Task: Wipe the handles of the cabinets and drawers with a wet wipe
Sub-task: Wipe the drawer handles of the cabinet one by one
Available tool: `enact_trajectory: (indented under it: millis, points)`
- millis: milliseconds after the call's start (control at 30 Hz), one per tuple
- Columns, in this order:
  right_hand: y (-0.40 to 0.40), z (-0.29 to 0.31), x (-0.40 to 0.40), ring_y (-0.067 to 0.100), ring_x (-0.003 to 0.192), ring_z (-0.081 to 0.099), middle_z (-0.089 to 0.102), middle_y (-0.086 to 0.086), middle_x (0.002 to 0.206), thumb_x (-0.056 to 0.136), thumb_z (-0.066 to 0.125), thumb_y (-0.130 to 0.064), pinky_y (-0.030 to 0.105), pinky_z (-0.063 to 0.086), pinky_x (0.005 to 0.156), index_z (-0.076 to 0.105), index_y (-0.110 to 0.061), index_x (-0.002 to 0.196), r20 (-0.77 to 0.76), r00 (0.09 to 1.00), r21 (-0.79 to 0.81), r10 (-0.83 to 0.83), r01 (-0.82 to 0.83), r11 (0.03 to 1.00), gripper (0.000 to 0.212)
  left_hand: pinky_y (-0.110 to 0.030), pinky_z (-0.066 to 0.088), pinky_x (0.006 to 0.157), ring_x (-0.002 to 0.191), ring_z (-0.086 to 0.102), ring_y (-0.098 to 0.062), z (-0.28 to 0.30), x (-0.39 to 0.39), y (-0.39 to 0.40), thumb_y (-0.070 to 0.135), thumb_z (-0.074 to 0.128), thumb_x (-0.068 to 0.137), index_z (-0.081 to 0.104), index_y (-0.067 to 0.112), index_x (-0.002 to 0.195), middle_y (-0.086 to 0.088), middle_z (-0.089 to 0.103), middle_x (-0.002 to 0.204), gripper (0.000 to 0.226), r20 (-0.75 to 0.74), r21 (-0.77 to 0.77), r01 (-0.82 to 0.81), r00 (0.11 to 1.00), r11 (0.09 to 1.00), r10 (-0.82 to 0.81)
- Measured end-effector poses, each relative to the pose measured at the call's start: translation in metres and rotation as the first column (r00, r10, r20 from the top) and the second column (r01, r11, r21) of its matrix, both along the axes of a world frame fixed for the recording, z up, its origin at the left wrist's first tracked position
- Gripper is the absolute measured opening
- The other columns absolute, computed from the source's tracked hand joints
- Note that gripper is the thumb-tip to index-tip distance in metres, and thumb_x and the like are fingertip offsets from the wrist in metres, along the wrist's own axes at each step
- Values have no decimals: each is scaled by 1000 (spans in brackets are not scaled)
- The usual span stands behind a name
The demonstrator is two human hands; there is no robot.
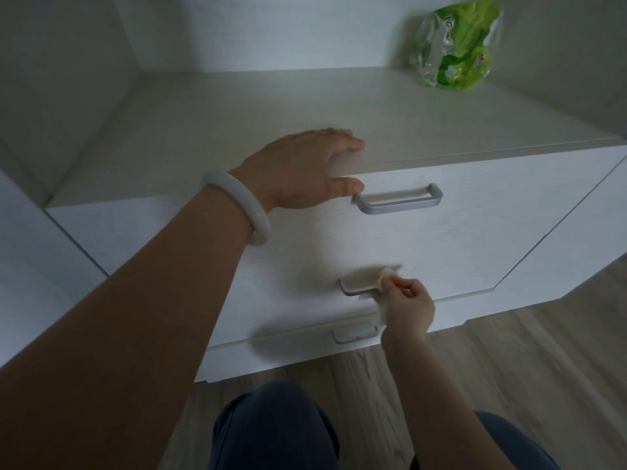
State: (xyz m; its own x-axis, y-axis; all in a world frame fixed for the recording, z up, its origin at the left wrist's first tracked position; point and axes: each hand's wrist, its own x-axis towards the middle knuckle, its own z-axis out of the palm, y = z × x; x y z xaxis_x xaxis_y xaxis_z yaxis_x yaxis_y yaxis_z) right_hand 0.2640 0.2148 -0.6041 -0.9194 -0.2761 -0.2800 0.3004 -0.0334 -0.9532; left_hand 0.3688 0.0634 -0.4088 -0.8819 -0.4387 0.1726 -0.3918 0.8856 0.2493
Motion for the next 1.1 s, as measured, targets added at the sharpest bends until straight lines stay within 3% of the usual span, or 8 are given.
enact_trajectory:
  millis: [133, 367, 467, 533, 633, 833, 1000, 1100]
  points:
    - [8, -3, -5, 25, 84, 72, 72, 12, 90, 82, 72, 0, 30, 59, 74, 64, -5, 77, 42, 991, -63, 131, -128, 990, 11, -32, 16, 119, 145, 20, -8, 0, 0, 0, 53, 56, 88, 31, 32, 148, 10, 23, 158, 68, 8, 5, 5, 1000, 1000, -5]
    - [22, -12, -50, 28, 92, 66, 68, 10, 97, 86, 70, -25, 44, 56, 82, 65, -11, 97, 33, 990, 237, 139, -142, 961, 19, -32, 17, 119, 145, 21, -9, -1, 0, -1, 53, 57, 88, 32, 31, 147, 8, 26, 157, 68, -4, 1, 14, 1000, 1000, -14]
    - [12, -5, -52, 23, 81, 68, 68, 12, 103, 94, 61, -19, 40, 57, 75, 64, -3, 103, 310, 908, -61, 282, -277, 959, 19, -33, 16, 119, 145, 20, -9, 0, 0, 0, 52, 57, 88, 32, 31, 148, 9, 25, 157, 68, 0, 2, 10, 1000, 1000, -10]
    - [9, -5, -49, 23, 77, 73, 70, 14, 103, 93, 62, -15, 44, 61, 72, 66, 0, 103, 483, 814, -309, 322, -186, 933, 18, -33, 17, 119, 145, 20, -9, 0, 0, -1, 53, 56, 88, 32, 31, 148, 9, 25, 157, 68, 1, 1, 8, 1000, 1000, -8]
    - [11, -10, -37, 22, 82, 73, 70, 14, 105, 94, 58, -13, 38, 60, 57, 65, 0, 108, 506, 791, -460, 345, -91, 883, 20, -33, 17, 119, 145, 21, -9, -1, -1, -1, 53, 57, 87, 32, 32, 148, 9, 25, 157, 69, -2, 11, 12, 1000, 1000, -12]
    - [14, -33, -11, 23, 94, 64, 65, 15, 111, 98, 49, -11, 31, 60, 67, 56, 2, 124, 474, 810, -381, 345, -164, 910, 30, -32, 17, 119, 145, 22, -9, 0, 1, -1, 52, 58, 88, 33, 32, 147, 9, 26, 157, 68, -17, 10, 18, 1000, 1000, -17]
    - [9, -34, -20, 24, 99, 63, 61, 19, 125, 96, 51, -4, 41, 50, 97, 52, 5, 130, 427, 858, -402, 286, -103, 910, 36, -31, 16, 119, 145, 21, -9, -1, 0, -1, 52, 57, 88, 32, 31, 148, 8, 25, 157, 68, -7, 3, 19, 1000, 1000, -19]
    - [4, -34, 5, 20, 84, 69, 69, 17, 106, 96, 51, -1, 34, 57, 85, 60, 4, 114, 415, 839, -353, 353, -209, 912, 21, -31, 17, 119, 145, 22, -9, -2, 0, -2, 52, 58, 88, 33, 31, 147, 8, 25, 157, 68, -15, 1, 15, 1000, 1000, -15]
